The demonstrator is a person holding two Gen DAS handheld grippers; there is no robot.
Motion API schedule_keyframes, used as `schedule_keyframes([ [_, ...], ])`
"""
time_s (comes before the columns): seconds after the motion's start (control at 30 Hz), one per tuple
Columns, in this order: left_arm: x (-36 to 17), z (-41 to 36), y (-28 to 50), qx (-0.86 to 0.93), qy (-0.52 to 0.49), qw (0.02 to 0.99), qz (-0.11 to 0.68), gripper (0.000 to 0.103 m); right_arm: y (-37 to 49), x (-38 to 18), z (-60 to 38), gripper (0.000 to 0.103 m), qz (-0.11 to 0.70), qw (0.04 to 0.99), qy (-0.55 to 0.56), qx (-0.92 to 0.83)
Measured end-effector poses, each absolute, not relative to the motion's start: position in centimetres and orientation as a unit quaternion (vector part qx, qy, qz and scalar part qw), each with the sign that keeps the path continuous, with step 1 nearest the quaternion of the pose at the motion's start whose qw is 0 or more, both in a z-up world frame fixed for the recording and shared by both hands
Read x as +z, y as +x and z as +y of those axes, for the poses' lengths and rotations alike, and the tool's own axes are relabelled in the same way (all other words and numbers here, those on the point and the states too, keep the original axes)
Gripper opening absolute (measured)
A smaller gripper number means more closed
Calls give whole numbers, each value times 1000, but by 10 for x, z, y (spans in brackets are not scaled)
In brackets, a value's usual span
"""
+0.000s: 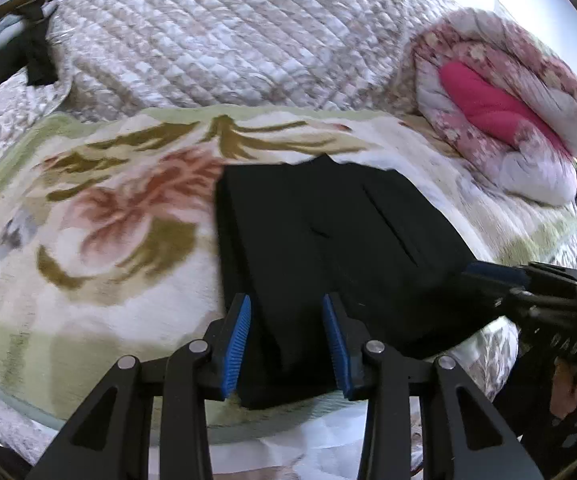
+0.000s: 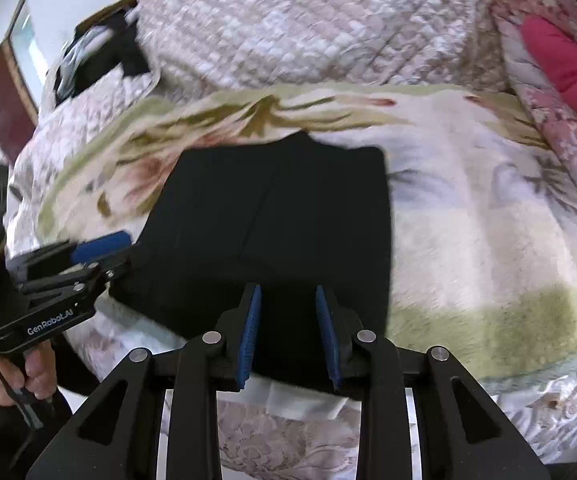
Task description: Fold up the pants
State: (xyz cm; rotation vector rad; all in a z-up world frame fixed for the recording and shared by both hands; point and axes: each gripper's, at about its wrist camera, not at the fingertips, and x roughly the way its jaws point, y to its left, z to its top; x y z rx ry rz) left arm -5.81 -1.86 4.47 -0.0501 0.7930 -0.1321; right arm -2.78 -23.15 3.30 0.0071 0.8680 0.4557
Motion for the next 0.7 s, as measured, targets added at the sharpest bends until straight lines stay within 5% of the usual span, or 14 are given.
schedule_keyframes([
  [0.7,65,-2,-8,-73,-41,915,396,42,34,55,-256,43,424,871,38,244],
])
